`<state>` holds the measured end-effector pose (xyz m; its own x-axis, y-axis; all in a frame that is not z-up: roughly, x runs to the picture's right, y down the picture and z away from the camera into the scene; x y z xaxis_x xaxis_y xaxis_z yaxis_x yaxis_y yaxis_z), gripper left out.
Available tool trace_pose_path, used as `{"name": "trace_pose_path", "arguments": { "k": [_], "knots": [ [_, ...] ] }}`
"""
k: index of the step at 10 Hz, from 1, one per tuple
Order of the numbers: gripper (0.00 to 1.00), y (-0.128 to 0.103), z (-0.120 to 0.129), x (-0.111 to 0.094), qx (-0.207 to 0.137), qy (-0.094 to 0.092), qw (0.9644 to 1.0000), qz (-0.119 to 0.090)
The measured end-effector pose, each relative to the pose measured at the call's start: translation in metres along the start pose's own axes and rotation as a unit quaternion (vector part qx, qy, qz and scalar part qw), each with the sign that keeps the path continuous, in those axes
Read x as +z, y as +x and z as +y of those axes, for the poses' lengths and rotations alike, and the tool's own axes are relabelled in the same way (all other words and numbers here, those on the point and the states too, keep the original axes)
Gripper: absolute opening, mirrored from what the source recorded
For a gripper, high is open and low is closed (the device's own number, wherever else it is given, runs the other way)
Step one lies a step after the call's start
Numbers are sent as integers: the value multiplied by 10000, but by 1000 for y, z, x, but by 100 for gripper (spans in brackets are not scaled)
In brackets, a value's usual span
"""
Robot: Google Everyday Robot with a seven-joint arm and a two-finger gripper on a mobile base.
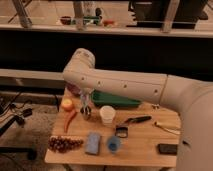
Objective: Place towel in purple bowl
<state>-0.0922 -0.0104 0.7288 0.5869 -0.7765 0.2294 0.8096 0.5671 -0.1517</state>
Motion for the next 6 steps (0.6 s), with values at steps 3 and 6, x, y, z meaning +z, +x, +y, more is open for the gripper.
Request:
{"name": "trace_pose_path", "arguments": {
  "k": [3,6],
  "knots": [
    [0,2,0,1,7,-7,10000,9],
    [0,8,3,3,226,45,9997,-11]
  ]
}}
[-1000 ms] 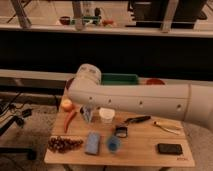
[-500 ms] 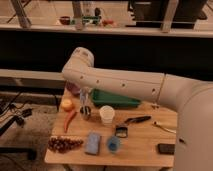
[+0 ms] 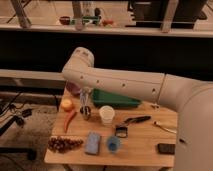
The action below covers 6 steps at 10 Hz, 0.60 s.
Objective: Place towel in purple bowl
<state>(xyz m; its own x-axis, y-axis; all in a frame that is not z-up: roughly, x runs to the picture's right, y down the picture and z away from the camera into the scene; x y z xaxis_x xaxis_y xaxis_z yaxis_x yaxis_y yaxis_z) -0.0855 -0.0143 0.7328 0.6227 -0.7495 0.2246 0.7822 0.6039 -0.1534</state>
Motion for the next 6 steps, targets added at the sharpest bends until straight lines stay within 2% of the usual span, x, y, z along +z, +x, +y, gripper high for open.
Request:
{"name": "trace_pose_path", "arguments": {
  "k": [2,4,6],
  "knots": [
    [0,13,-14,11,356,160,9992,-102],
    [0,25,-40,27,464,319,9982,-229],
    [0,25,-68,39,521,471,9968,-382]
  ]
}}
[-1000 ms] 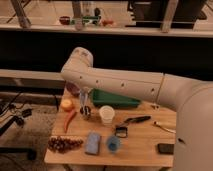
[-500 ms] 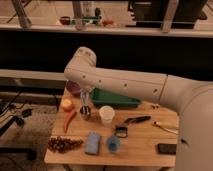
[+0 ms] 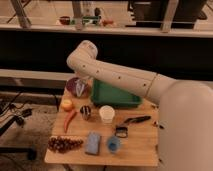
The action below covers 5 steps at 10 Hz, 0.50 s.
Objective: Place towel in purple bowl
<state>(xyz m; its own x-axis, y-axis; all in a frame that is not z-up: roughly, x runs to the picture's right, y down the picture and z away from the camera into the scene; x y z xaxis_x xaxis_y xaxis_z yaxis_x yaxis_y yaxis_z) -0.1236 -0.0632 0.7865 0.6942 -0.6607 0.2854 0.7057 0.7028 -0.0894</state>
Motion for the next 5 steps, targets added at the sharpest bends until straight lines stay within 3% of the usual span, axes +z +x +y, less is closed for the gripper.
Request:
{"name": "trace_pose_path", "arguments": {
  "k": [2,5],
  "knots": [
    [0,-4,-19,8,80,128,9998,-149],
    [0,7,-25,11,445,338,9975,-440]
  ]
}}
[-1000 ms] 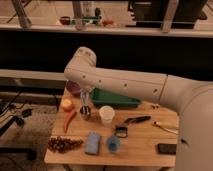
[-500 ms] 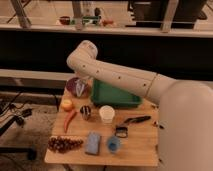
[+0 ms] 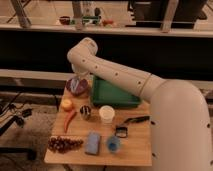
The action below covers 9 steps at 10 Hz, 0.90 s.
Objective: Place towel in purple bowl
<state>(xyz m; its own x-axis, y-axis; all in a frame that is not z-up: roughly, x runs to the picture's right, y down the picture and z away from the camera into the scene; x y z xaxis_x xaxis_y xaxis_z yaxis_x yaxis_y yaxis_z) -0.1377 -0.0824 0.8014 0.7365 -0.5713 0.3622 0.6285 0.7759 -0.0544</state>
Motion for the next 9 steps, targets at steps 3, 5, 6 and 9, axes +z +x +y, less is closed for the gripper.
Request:
{"name": "trace_pose_path", "arguments": {
  "k": [3,5,6,9],
  "knots": [
    [0,13,-1,5,363,98,9991,-194],
    [0,11,-4,20,343,61,9990,-266],
    [0,7,-9,28,263,51,9992,-305],
    [0,-8,-25,49,96,48,9988,-481]
  ]
}}
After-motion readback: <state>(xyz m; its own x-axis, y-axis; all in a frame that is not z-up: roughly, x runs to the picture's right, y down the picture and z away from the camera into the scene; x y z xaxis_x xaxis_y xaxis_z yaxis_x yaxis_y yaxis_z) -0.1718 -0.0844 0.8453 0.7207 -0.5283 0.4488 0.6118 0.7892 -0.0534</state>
